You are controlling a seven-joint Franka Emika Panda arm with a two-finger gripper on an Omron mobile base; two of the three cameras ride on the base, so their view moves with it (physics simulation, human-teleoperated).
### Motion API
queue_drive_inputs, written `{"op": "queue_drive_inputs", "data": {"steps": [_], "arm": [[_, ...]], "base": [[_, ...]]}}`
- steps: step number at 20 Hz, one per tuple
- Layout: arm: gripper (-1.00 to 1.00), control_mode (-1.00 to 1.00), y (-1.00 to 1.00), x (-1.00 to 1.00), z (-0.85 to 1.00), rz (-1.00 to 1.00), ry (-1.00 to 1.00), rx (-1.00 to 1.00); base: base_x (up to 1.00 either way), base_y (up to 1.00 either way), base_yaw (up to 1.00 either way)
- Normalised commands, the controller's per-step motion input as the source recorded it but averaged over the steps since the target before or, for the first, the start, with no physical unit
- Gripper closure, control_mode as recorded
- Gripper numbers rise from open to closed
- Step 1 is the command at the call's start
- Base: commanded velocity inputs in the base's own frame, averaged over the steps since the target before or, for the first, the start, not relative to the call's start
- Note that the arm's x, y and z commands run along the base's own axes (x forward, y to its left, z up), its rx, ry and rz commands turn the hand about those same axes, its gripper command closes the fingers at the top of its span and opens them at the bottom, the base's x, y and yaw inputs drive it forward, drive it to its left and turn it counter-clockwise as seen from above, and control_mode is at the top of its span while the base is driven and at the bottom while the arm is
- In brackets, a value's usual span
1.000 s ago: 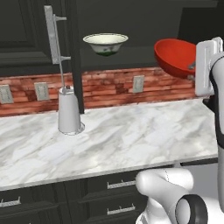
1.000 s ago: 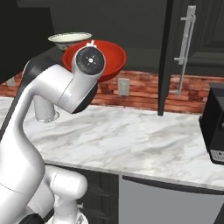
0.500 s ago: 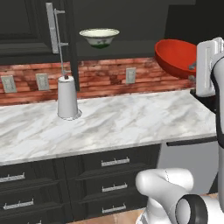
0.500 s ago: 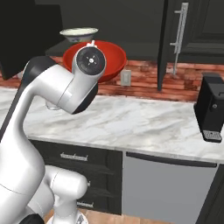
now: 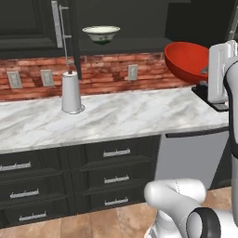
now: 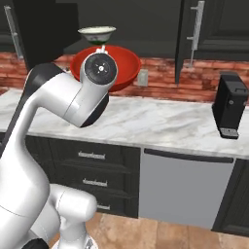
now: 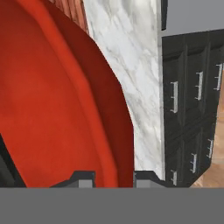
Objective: Move the bowls from the cabinet to the plates on the dining table.
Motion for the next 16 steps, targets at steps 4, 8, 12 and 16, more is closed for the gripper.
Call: {"op": "queue_drive_inputs", "data": {"steps": [4,8,12,16], "arm": [[1.0,1.0,0.0,0.0,0.0,0.0,0.0,0.0],[1.0,1.0,0.0,0.0,0.0,0.0,0.0,0.0],[1.0,1.0,0.0,0.0,0.0,0.0,0.0,0.0],[1.0,1.0,0.0,0.0,0.0,0.0,0.0,0.0]], "base": [[-0.62,0.0,0.0],[-0.62,0.0,0.0],[-0.62,0.0,0.0],[-0.62,0.0,0.0]]}}
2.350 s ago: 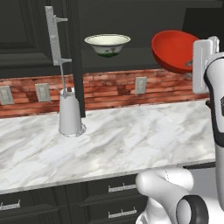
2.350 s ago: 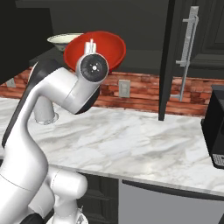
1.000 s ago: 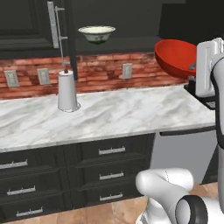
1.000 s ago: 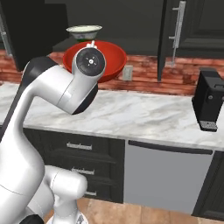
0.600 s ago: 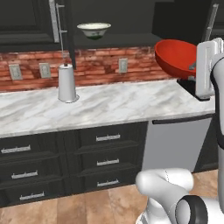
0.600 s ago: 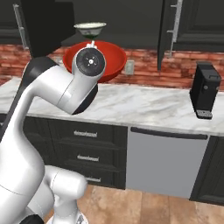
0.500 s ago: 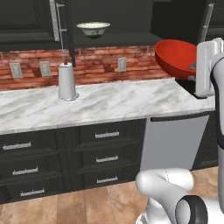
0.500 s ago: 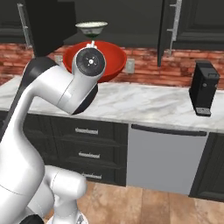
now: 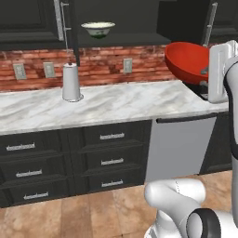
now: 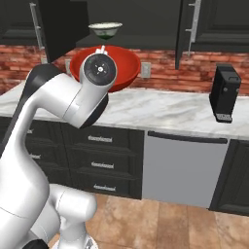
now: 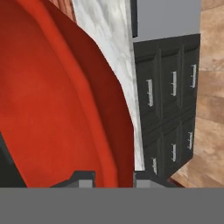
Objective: Move the bowls from the cabinet to the plates on the dining table.
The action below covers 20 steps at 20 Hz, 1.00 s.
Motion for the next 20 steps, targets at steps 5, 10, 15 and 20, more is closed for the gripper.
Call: {"op": "queue_drive_inputs", "data": {"steps": [5,10,15,20], "arm": [[1.0,1.0,0.0,0.0,0.0,0.0,0.0,0.0],[1.0,1.0,0.0,0.0,0.0,0.0,0.0,0.0],[1.0,1.0,0.0,0.0,0.0,0.0,0.0,0.0],[1.0,1.0,0.0,0.0,0.0,0.0,0.0,0.0]], "base": [[-0.62,0.0,0.0],[-0.33,-0.11,-0.11],[0.0,0.0,-0.25],[0.0,0.0,-0.25]]}}
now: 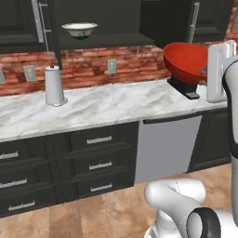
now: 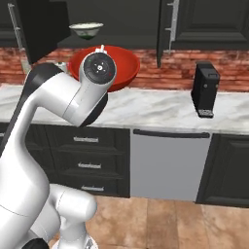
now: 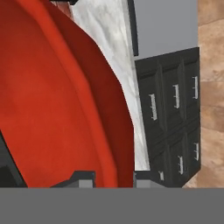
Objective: Move the bowls from the cabinet to the plates on the dining table.
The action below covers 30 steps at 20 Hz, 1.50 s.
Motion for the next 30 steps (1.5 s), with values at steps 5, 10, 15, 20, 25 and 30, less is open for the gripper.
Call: {"op": "queue_drive_inputs", "data": {"steps": [5,10,15,20,25,30], "arm": [[1.0,1.0,0.0,0.0,0.0,0.0,0.0,0.0],[1.0,1.0,0.0,0.0,0.0,0.0,0.0,0.0],[1.0,1.0,0.0,0.0,0.0,0.0,0.0,0.0],[1.0,1.0,0.0,0.0,0.0,0.0,0.0,0.0],[1.0,1.0,0.0,0.0,0.0,0.0,0.0,0.0],[1.0,1.0,0.0,0.0,0.0,0.0,0.0,0.0]], "base": [[0.0,0.0,-0.25],[0.0,0.0,-0.25],[0.0,0.0,-0.25],[0.0,0.0,-0.25],[0.0,0.0,-0.25],[0.0,0.0,-0.25]]}}
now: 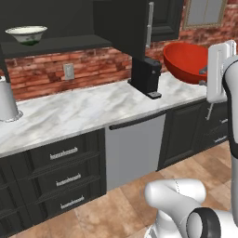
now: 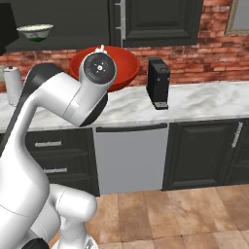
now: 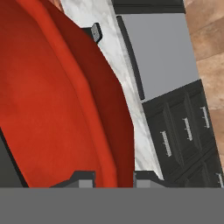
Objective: Move the bowls from the cabinet to the plates on the dining table.
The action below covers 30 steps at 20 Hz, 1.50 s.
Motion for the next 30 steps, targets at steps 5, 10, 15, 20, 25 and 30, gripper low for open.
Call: {"op": "queue_drive_inputs", "data": {"steps": [5,10,15,20,25,30], "arm": [[1.0,1.0,0.0,0.0,0.0,0.0,0.0,0.0],[1.0,1.0,0.0,0.0,0.0,0.0,0.0,0.0],[1.0,1.0,0.0,0.0,0.0,0.0,0.0,0.0],[1.0,1.0,0.0,0.0,0.0,0.0,0.0,0.0],[1.0,1.0,0.0,0.0,0.0,0.0,0.0,0.0],[1.0,1.0,0.0,0.0,0.0,0.0,0.0,0.0]], "base": [[0.0,0.0,-0.25],[0.0,0.0,-0.25],[0.0,0.0,-0.25],[0.0,0.0,-0.25],[0.0,0.0,-0.25],[0.0,0.0,-0.25]]}}
